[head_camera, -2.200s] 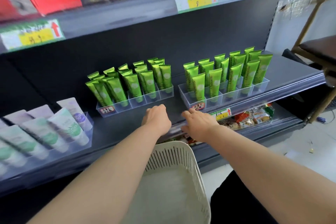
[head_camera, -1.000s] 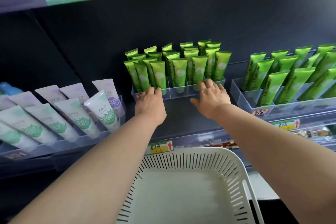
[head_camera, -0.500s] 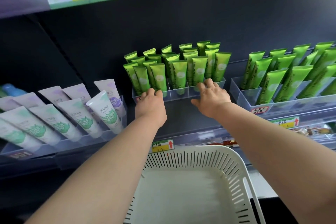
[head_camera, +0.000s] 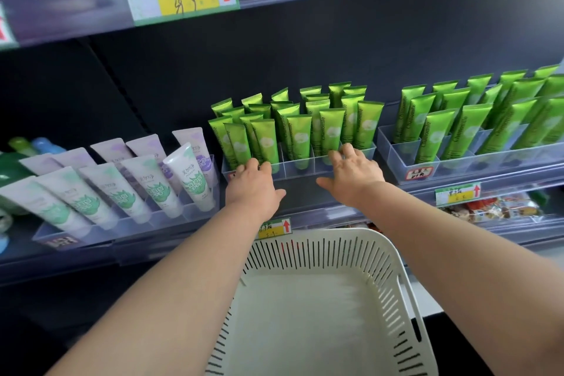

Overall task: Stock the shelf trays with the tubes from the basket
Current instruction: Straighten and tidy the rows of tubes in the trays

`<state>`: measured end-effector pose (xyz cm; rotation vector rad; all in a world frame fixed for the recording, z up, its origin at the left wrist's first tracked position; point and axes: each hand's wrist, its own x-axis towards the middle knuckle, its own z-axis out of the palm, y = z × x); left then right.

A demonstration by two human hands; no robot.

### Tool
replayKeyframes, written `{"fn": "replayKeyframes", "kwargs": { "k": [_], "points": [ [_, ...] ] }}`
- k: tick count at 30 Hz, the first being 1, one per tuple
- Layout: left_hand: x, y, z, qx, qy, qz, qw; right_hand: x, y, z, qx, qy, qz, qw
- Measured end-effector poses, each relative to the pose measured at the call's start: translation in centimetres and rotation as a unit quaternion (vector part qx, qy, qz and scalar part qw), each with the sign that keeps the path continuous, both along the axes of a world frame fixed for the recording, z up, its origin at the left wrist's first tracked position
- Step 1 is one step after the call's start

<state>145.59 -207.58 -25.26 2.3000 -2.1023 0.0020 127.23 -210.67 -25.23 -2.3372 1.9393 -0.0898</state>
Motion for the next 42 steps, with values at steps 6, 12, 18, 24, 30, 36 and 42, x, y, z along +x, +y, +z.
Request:
{"fn": "replayKeyframes", "kwargs": {
  "k": [6, 12, 18, 24, 30, 36, 42],
  "points": [
    [0.0, 2.6, 0.2, 0.013, -0.003, -0.007, 1.0, -0.2, 2.6, 0.1, 0.001, 0.005, 0.006, 1.0],
    [-0.3, 4.9, 0.4, 0.016, -0.017, -0.006, 1.0, -0.5, 5.0, -0.3, -0.016, 0.003, 0.013, 1.0],
    [-0.5, 5.9, 0.9, 0.033, -0.023, 0.001, 0.999, -0.6, 6.2, -0.1, -0.014, 0.002, 0.016, 1.0],
    [-0.6, 6.6, 0.8, 0.03, -0.048, -0.003, 0.998, -0.6, 6.9, -0.2, -0.018, 0.003, 0.015, 1.0],
    [-0.9, 7.0, 1.1, 0.043, -0.064, 0.004, 0.997, -0.7, 7.5, -0.3, -0.025, 0.007, 0.02, 0.999],
    [-1.1, 7.3, 1.2, 0.056, -0.029, 0.014, 0.998, -1.2, 7.7, -0.4, -0.024, 0.013, 0.038, 0.999],
    [-2.3, 7.3, 2.8, -0.052, -0.002, -0.03, 0.998, -2.7, 8.1, 0.7, -0.058, 0.001, 0.024, 0.998]
  ]
}}
